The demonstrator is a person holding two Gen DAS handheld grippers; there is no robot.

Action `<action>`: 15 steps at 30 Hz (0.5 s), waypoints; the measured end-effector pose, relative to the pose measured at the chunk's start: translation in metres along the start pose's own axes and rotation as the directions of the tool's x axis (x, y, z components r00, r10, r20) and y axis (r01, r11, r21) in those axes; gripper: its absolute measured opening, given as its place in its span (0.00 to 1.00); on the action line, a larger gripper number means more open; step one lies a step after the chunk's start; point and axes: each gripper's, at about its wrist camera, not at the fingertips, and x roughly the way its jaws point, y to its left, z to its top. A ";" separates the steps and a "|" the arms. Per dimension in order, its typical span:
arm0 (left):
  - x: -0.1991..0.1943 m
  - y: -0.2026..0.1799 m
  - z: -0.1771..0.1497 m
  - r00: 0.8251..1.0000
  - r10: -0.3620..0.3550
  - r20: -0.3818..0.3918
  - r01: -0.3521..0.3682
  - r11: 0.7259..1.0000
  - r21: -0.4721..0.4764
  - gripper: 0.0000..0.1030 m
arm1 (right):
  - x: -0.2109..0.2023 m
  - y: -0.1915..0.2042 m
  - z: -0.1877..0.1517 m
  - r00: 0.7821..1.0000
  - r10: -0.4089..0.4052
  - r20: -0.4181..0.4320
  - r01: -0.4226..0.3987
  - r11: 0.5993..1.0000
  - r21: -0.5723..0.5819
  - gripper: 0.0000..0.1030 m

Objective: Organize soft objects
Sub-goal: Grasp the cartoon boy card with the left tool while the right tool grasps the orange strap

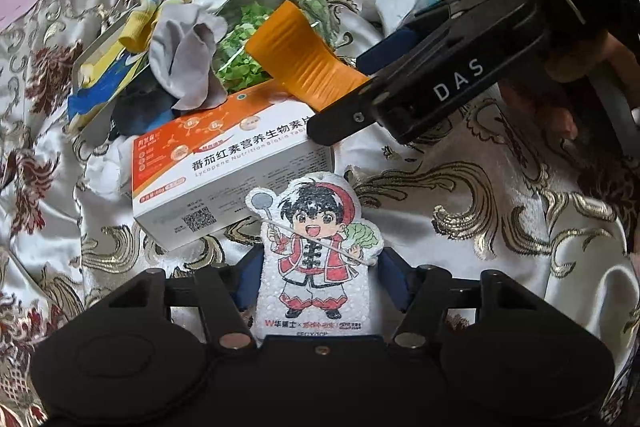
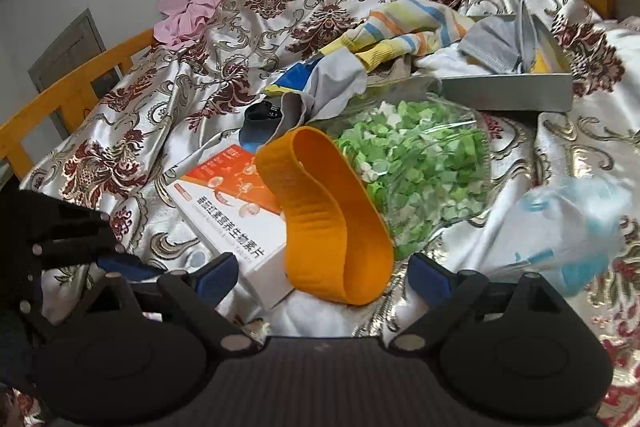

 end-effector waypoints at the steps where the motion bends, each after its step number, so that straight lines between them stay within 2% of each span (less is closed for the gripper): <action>1: 0.000 0.000 0.000 1.000 0.000 -0.001 0.000 1.000 -0.009 0.61 | 0.000 0.000 0.000 1.000 0.008 -0.001 -0.008 1.000 0.005 0.88; 5: -0.001 0.002 0.000 1.000 0.000 0.000 0.000 0.999 -0.039 0.61 | -0.002 0.000 0.001 1.000 0.026 -0.004 -0.026 0.999 0.020 0.82; 10: -0.005 0.004 -0.006 1.000 0.016 0.023 -0.013 0.993 -0.115 0.61 | -0.010 -0.001 0.001 0.998 0.067 -0.016 -0.066 0.996 0.052 0.69; 15: -0.008 0.007 -0.016 0.998 0.026 0.061 -0.013 0.980 -0.197 0.61 | -0.011 0.004 -0.002 0.993 0.115 -0.038 -0.113 0.992 0.051 0.63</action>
